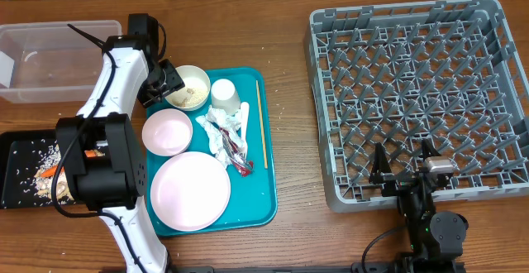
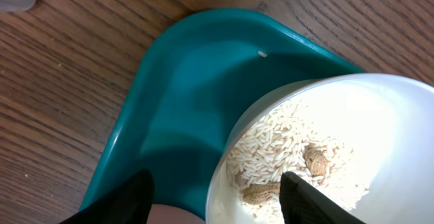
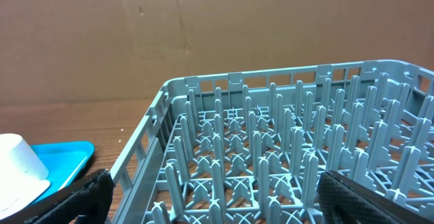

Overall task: Sort waste into correct bins and load items into the dishwasher rack
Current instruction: 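Move the left gripper to the white bowl and grasp its rim, then lift the white bowl and tip its rice onto the black tray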

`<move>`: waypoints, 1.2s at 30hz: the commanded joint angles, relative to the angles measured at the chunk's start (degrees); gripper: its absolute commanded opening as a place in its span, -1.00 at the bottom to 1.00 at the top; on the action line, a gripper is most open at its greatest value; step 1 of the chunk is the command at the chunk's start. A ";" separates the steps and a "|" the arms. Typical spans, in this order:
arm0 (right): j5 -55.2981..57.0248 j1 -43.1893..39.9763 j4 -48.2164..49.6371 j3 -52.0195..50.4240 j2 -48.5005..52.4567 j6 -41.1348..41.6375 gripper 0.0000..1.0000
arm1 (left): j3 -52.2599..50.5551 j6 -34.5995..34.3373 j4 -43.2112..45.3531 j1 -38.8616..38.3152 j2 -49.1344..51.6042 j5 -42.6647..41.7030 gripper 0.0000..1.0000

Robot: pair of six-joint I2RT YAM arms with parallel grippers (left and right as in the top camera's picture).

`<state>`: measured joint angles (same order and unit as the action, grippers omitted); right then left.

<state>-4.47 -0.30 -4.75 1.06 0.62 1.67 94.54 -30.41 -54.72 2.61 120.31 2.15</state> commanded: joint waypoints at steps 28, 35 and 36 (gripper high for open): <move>0.35 -0.04 0.20 -0.59 -0.46 -0.20 1.00 | -1.03 3.41 -1.36 -0.02 0.35 -1.77 -0.39; 0.35 -0.04 0.20 -0.59 -0.46 -0.20 1.00 | -1.03 3.45 -1.11 -0.02 0.35 -1.70 -0.64; 0.35 -0.04 0.20 -0.59 -0.46 -0.20 1.00 | -1.03 3.45 -1.07 -0.02 0.35 -1.70 -0.67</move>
<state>-4.45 -0.30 -4.73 1.06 0.62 1.65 93.95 -26.98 -55.94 2.61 120.31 0.67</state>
